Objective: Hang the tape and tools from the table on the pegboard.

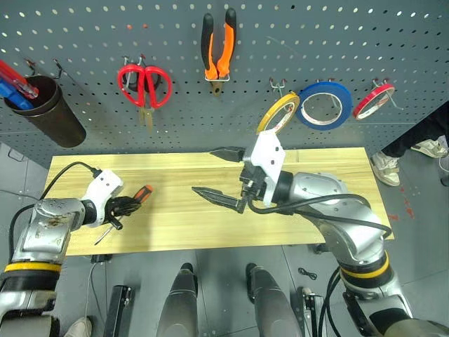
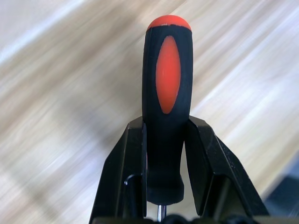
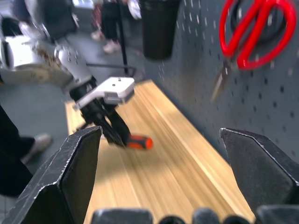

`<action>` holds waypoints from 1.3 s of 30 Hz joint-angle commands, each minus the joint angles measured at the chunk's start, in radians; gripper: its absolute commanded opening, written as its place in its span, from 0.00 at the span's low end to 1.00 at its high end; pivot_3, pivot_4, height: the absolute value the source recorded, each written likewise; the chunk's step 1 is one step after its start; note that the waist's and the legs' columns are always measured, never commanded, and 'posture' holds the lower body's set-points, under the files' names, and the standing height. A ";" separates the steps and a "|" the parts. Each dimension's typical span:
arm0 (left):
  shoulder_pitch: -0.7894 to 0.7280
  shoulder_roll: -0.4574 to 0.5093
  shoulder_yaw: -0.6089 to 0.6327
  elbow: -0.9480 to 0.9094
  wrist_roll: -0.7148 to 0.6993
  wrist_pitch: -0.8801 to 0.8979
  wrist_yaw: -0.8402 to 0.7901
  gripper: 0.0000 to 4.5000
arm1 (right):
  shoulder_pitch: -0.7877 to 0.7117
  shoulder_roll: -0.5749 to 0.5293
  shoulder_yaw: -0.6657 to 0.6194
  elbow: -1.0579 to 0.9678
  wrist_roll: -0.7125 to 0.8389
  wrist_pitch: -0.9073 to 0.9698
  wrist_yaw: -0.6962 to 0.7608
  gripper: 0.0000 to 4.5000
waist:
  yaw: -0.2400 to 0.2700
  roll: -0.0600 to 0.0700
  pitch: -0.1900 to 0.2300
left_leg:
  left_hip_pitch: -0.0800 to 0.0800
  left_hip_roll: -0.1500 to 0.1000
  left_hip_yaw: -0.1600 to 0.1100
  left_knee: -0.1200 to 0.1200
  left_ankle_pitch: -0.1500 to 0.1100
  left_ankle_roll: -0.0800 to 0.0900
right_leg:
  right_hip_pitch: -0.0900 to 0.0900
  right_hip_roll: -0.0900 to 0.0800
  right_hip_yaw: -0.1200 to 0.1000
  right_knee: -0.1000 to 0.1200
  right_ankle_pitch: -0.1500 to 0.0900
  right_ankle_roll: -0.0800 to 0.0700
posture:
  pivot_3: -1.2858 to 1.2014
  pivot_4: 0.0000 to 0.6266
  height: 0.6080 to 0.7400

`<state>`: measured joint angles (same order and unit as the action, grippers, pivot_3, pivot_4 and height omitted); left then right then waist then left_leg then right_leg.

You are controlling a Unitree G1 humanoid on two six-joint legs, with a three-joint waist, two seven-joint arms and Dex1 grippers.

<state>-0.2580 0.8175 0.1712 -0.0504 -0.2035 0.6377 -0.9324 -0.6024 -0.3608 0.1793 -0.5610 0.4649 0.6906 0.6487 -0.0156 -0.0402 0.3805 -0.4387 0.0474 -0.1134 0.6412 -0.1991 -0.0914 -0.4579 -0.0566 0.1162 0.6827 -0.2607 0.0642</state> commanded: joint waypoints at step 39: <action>-0.407 -0.022 0.347 -0.290 -0.434 0.212 0.470 0.15 | -0.208 0.131 -0.100 0.154 0.116 -0.182 -0.016 1.00 | 0.030 -0.005 -0.004 | -0.001 0.000 -0.001 0.000 0.007 -0.009 | -0.001 -0.001 -0.004 0.000 0.005 -0.002 | 0.60 0.44 1.00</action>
<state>-0.6482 0.7732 0.4670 -0.2834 -0.6168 0.8575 -0.4742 -0.7992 -0.2284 0.0848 -0.3799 0.5780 0.5357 0.6296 0.0148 -0.0450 0.3768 -0.4399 0.0475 -0.1148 0.6412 -0.1919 -0.1003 -0.4584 -0.0574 0.1116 0.6830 -0.2561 0.0622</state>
